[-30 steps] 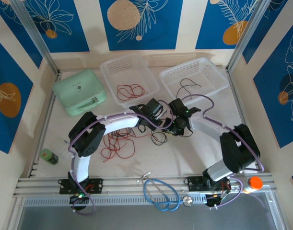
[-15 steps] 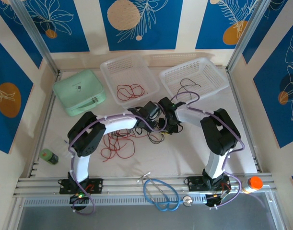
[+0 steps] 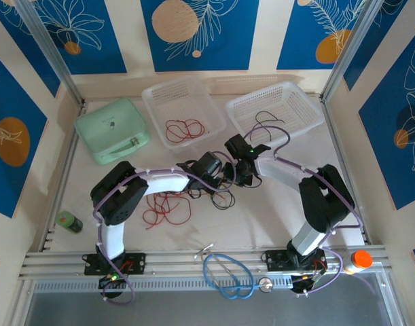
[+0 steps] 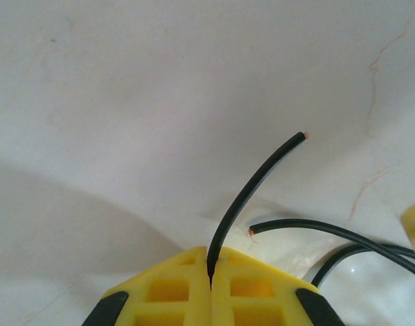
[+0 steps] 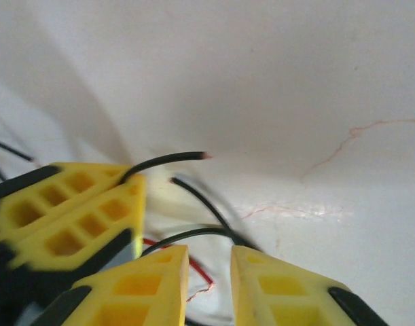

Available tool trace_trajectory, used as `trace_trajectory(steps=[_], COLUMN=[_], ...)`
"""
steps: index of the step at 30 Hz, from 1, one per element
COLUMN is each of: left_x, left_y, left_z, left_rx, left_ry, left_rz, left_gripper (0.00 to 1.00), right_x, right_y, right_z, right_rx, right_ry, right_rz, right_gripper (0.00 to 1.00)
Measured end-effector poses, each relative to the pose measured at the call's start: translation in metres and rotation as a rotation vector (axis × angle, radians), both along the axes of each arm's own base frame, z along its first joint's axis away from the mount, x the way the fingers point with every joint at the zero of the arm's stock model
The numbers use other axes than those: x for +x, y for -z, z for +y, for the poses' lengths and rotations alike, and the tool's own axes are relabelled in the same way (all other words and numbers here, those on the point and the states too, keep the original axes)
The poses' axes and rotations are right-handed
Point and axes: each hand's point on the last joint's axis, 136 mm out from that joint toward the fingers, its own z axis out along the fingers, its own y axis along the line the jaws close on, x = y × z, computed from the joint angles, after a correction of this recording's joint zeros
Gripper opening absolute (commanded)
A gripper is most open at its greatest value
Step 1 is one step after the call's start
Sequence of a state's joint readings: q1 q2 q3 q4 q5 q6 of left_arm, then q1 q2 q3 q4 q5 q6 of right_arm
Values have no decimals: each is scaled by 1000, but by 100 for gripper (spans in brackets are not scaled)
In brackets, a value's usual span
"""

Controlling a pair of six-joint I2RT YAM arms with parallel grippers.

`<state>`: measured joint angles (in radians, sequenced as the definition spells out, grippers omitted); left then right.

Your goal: Untangle the cables

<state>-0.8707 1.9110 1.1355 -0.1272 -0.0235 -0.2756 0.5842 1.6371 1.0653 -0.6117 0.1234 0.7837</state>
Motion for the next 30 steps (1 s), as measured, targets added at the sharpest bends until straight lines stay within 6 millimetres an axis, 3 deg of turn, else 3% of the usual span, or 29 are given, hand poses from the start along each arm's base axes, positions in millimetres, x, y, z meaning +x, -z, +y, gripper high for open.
trace_trajectory(steps=[4,13,30], left_x=[2,0,1], left_y=[-2,3,2], left_z=[-2,0,1], left_rx=[-18,-24,-45], left_ry=[-8,-9,-12], left_rz=[-4,-2,-25], left_gripper=[0,0,0], right_x=[-4,-16,-17], right_y=[3,34,36], right_z=[-2,3,-3], right_rx=[-16,-72,-110], right_ry=[7,-21,-23], right_rz=[16,97,130], right_gripper=[30,30,25])
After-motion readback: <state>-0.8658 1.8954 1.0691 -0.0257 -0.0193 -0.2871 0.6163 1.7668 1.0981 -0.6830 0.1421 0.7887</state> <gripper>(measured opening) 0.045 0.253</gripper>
